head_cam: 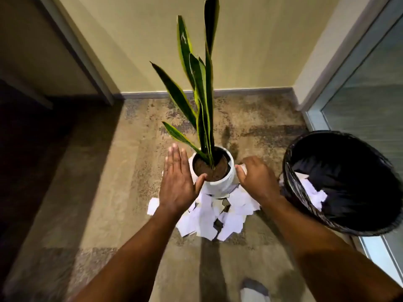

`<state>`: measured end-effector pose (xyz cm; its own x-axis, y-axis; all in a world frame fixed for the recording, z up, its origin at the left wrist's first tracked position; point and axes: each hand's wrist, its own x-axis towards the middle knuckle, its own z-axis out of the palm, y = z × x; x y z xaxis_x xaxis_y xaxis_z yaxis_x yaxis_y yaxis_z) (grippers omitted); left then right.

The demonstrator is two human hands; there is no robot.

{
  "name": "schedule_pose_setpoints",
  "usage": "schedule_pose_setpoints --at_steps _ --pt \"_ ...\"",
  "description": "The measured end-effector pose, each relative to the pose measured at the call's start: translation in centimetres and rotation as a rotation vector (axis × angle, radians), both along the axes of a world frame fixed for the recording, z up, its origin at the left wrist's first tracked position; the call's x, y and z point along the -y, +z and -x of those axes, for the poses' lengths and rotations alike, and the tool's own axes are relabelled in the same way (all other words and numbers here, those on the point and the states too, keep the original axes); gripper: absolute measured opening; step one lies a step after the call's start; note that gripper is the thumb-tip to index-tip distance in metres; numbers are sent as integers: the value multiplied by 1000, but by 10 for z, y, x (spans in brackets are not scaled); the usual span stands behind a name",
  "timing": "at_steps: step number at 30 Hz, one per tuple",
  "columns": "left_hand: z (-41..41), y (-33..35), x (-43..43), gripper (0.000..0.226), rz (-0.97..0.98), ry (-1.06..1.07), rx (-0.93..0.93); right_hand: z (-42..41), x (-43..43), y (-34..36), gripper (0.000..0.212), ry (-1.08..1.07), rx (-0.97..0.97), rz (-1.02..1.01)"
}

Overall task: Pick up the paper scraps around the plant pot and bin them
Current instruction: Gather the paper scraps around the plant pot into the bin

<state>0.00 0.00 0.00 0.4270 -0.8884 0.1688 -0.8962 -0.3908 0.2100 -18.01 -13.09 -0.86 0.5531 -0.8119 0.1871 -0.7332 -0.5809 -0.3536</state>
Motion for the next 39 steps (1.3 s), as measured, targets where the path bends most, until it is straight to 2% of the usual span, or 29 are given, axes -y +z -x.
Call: schedule_pose_setpoints --at_steps 4,7,11,16,19,23,26,29,34,37,39 --pt "-1 -58 -14 71 -112 50 -54 4 9 -48 19 -47 -248 -187" --pt "5 -97 -20 68 -201 112 -158 5 31 -76 19 -98 -307 -337" --pt "14 -146 -19 69 -317 115 -242 8 28 -123 16 -36 -453 -478" --pt "18 -192 -5 89 -445 137 -317 4 11 -166 47 -18 -464 -477" --pt "19 -211 3 103 -485 188 -365 0 6 -178 58 3 -468 -439" --pt "21 -227 9 108 -541 156 -343 1 1 -188 77 -3 -527 -374" --pt "26 -232 13 101 -533 157 -309 5 -2 -197 83 -7 -555 -368" --pt "30 -237 16 84 -470 140 -286 10 -3 -206 77 -19 -551 -364" --pt "29 -239 19 69 -346 218 -402 14 -1 -215 69 50 -582 -323" --pt "27 -240 22 65 -284 294 -512 10 -1 -218 69 41 -566 -318" --pt "26 -239 22 54 -241 339 -569 8 1 -218 66 21 -538 -325"
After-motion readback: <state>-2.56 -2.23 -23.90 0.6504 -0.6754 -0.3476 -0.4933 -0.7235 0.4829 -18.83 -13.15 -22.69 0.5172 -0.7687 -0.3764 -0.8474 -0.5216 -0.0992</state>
